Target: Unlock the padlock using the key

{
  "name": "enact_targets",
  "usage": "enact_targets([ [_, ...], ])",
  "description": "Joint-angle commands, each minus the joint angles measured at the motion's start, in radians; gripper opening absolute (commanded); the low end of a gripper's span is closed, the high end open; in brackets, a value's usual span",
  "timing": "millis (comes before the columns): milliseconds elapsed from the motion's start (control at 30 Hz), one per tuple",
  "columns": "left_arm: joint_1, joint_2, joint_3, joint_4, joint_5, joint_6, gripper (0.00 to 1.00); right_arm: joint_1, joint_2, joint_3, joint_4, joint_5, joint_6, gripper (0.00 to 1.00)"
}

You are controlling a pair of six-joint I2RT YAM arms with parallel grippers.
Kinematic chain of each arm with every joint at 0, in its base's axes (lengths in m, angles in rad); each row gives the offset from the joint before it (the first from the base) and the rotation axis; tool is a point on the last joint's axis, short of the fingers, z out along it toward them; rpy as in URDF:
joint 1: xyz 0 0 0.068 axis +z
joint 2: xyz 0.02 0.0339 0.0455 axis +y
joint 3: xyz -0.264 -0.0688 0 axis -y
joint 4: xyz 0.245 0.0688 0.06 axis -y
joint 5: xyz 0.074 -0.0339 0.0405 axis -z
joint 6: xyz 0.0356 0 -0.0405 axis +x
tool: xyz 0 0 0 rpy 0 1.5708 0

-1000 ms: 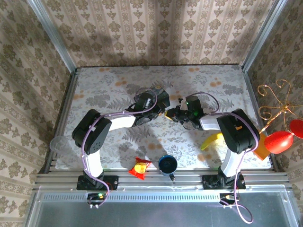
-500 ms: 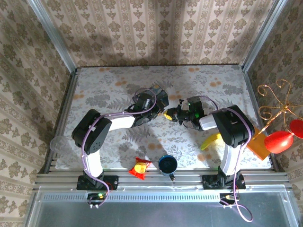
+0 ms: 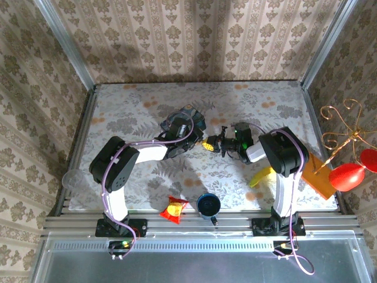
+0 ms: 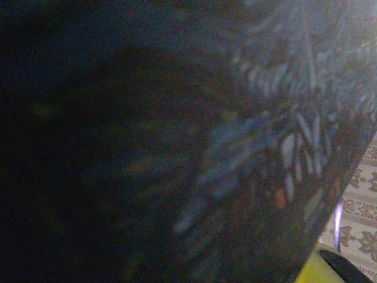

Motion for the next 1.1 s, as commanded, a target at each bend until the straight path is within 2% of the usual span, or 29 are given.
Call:
enact_targets([
  [0,-0.077,-0.028,-0.007,0.02,0.258,-0.02,0.0,-0.018,0.03,0.054,0.086,0.156,0.053,0.0],
  [600,-0.073,-0.027,-0.018,0.036,0.26,-0.031,0.0,-0.032,-0.01,0.022,-0.031,0.189,-0.031,0.01],
  [767,-0.072,-0.026,-0.021,0.031,0.26,-0.04,0.0,-0.033,-0.026,0.011,-0.082,0.206,-0.068,0.07],
  [933,-0.067,-0.013,-0.024,0.037,0.263,-0.066,0.0,-0.033,-0.072,0.003,-0.188,0.218,-0.136,0.17],
  [1067,-0.065,-0.01,-0.022,0.031,0.261,-0.075,0.0,-0.035,-0.134,-0.011,-0.306,0.24,-0.218,0.31],
])
